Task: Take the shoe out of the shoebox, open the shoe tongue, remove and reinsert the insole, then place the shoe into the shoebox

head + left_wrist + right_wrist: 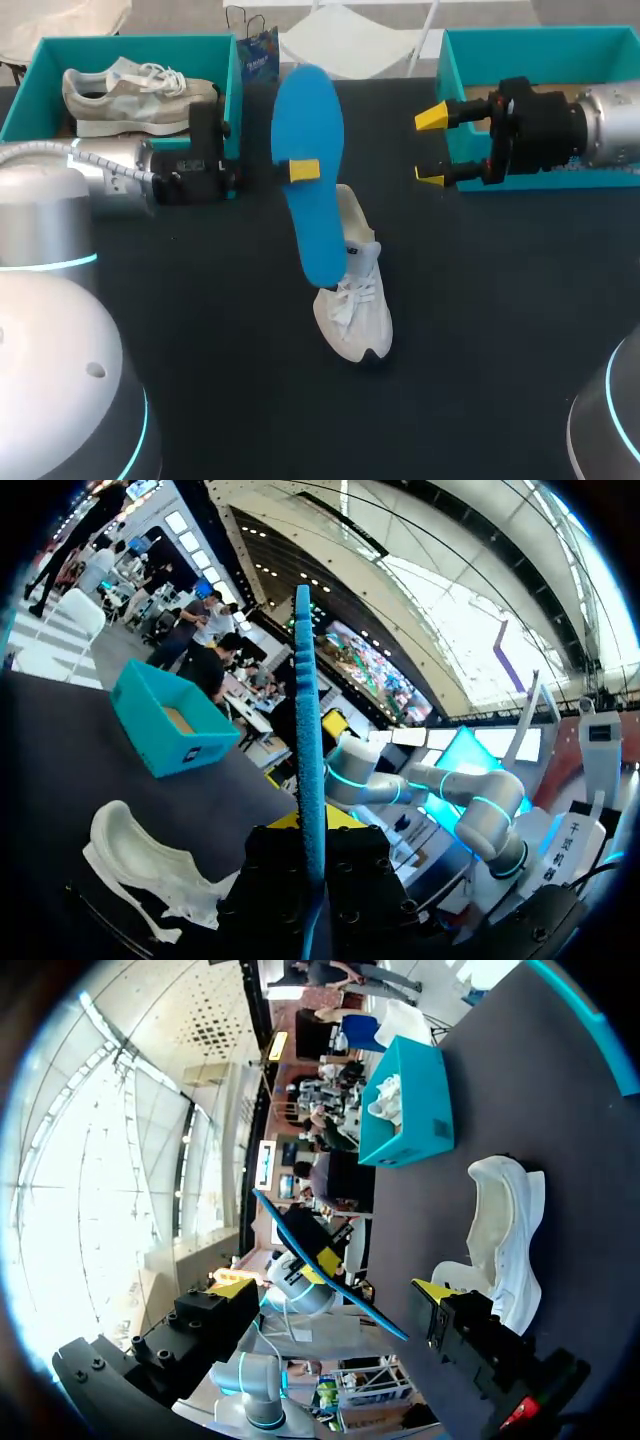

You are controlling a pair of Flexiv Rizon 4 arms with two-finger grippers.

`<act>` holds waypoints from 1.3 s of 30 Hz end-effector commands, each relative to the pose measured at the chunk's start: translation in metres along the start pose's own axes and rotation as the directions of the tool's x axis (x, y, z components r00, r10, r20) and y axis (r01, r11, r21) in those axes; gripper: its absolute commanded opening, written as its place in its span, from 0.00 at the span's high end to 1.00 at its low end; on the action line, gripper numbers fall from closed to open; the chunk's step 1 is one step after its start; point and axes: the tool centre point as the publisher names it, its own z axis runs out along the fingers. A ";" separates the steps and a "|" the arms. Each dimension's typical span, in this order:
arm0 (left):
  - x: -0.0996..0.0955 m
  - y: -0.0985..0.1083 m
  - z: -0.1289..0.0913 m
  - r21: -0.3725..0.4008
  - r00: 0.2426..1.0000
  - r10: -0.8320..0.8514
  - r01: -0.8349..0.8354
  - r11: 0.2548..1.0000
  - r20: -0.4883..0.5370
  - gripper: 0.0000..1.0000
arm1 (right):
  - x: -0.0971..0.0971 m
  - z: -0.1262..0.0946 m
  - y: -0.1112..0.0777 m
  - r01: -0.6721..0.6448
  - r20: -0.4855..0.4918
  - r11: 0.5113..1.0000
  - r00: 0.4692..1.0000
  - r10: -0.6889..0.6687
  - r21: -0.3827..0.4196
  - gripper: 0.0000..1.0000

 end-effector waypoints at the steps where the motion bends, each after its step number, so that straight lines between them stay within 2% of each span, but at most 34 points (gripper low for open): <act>1: -0.028 0.016 0.010 -0.081 0.379 -0.922 0.920 0.384 -0.074 1.00 | -0.001 0.002 0.001 -0.001 0.000 1.000 1.000 0.001 0.000 0.00; 7: -0.034 0.021 0.017 -0.070 0.346 -0.935 0.934 0.351 -0.075 1.00 | -0.001 0.002 0.001 -0.001 0.000 1.000 1.000 0.001 0.000 0.00; 9: -0.033 0.019 0.017 -0.066 0.361 -0.929 0.928 0.366 -0.083 1.00 | 0.002 0.001 0.000 0.023 0.033 1.000 0.999 -0.024 0.009 0.00; 15: -0.032 0.010 0.018 -0.060 0.381 -0.918 0.919 0.389 -0.111 1.00 | 0.016 -0.005 -0.010 0.153 0.217 0.988 0.965 -0.146 -0.017 0.00; 18: -0.033 0.010 0.018 -0.059 0.386 -0.916 0.917 0.394 -0.112 1.00 | 0.018 -0.006 -0.011 0.167 0.241 0.986 0.958 -0.157 -0.020 0.00; 19: -0.035 0.009 0.019 -0.055 0.390 -0.914 0.916 0.398 -0.117 1.00 | 0.026 -0.007 -0.015 0.183 0.322 0.983 0.932 -0.168 -0.015 0.00; 26: -0.036 0.000 0.022 -0.017 0.486 -0.861 0.869 0.494 -0.151 1.00 | 0.054 0.009 -0.022 0.162 0.578 0.986 0.803 -0.147 0.025 0.00; 35: -0.031 -0.006 0.023 0.005 0.576 -0.803 0.813 0.582 -0.153 1.00 | 0.071 0.024 -0.028 0.089 0.761 0.996 0.644 -0.077 0.025 0.00; 37: -0.029 -0.007 0.024 0.008 0.593 -0.792 0.801 0.598 -0.144 1.00 | 0.074 0.023 -0.030 0.075 0.796 0.997 0.604 -0.036 -0.012 0.00; 39: -0.029 -0.007 0.025 0.011 0.597 -0.789 0.798 0.602 -0.146 1.00 | 0.076 0.023 -0.030 0.065 0.797 0.998 0.603 -0.034 -0.006 0.00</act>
